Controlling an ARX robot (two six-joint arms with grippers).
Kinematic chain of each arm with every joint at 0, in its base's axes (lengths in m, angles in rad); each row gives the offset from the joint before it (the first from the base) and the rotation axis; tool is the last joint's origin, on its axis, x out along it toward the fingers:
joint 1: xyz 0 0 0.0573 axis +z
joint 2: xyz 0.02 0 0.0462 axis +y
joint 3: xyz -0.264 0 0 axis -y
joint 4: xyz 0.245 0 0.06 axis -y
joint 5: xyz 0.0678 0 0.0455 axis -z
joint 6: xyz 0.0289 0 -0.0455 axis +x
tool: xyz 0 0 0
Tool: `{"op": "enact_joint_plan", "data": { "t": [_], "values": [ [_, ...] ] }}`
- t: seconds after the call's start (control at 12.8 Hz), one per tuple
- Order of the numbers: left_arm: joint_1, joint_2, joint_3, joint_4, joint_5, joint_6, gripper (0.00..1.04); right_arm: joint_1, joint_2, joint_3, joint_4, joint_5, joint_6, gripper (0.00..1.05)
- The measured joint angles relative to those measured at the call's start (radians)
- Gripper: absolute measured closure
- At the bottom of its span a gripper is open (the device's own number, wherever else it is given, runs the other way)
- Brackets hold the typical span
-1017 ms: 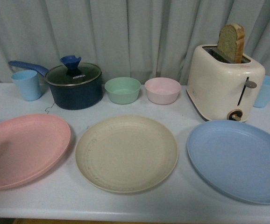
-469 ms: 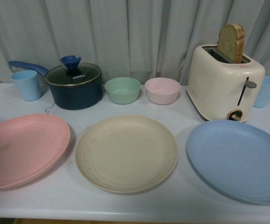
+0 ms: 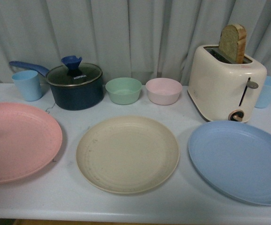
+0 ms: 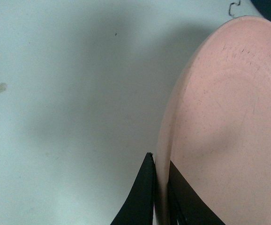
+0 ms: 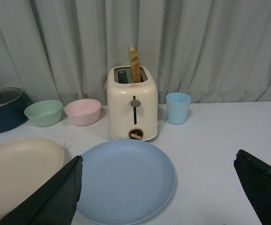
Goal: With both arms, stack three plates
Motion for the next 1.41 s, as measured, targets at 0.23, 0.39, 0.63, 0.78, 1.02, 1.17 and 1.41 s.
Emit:
{"op": "enact_joint_plan", "data": {
  "t": [0.23,0.39,0.63,0.78,1.02,1.17,1.41],
  "values": [
    [-0.165,-0.144,-0.061,0.023,-0.020,-0.121,1.02,0.000,0.000,0.000,0.000,0.000,0.000,0.06],
    [-0.350,-0.164,-0.093,0.055,-0.054,-0.213,1.02,0.000,0.000,0.000,0.000,0.000,0.000,0.06],
    [-0.537,-0.051,-0.065,0.091,-0.138,-0.311,1.02,0.000,0.000,0.000,0.000,0.000,0.000,0.06],
    [-0.574,0.018,-0.033,0.098,-0.171,-0.343,1.02,0.000,0.000,0.000,0.000,0.000,0.000,0.06],
    [-0.594,0.085,0.023,0.117,-0.219,-0.353,0.78,0.000,0.000,0.000,0.000,0.000,0.000,0.06],
    [-0.610,-0.060,-0.137,0.357,-0.236,-0.296,0.49,0.000,0.000,0.000,0.000,0.000,0.000,0.06],
    [-0.610,-0.285,-0.442,1.031,-0.471,-0.119,0.57,0.001,0.000,0.000,0.001,0.000,0.000,0.06]
  ]
}}
